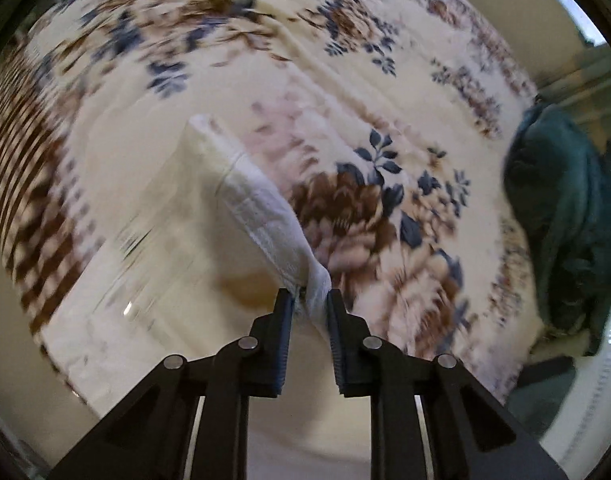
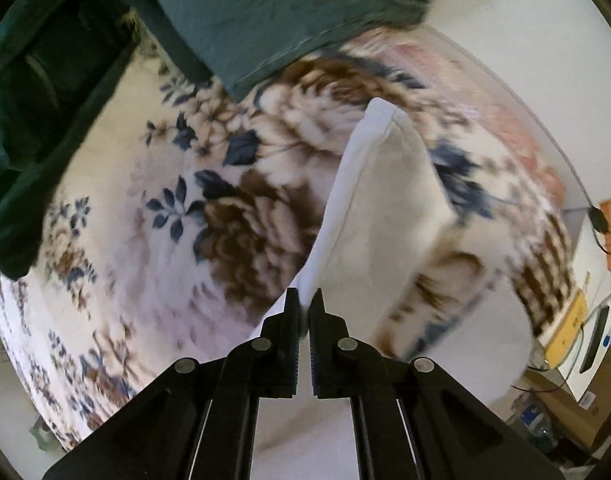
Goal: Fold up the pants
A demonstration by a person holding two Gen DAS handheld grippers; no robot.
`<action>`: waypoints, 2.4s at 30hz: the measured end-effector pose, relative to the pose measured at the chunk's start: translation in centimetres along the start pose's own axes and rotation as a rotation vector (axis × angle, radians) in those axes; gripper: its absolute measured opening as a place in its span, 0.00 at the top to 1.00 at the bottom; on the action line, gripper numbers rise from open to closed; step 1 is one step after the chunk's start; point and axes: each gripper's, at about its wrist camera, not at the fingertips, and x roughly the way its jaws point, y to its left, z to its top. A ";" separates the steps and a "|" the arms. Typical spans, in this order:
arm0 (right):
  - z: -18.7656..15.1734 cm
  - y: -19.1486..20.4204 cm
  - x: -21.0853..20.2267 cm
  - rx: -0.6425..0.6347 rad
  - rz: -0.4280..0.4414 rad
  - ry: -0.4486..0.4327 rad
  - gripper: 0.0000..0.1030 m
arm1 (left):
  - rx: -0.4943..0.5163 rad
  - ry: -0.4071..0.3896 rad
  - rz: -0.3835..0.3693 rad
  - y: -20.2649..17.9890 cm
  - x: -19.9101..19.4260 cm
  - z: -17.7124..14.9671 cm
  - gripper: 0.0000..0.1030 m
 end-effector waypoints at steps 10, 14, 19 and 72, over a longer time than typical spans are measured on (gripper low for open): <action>-11.8 -14.3 -2.0 -0.001 -0.158 -0.031 0.96 | -0.045 0.133 -0.025 13.4 -0.4 -10.7 0.86; -14.4 -16.7 1.9 -0.036 -0.226 -0.010 0.96 | -0.057 0.199 0.045 18.7 4.4 -12.9 0.96; -15.1 -18.3 5.9 -0.059 -0.207 0.081 0.83 | -0.042 0.228 0.002 20.6 6.0 -13.6 0.94; -13.3 -37.3 2.4 0.499 0.541 -0.159 0.75 | 0.527 0.089 0.003 -0.6 5.7 -27.6 0.31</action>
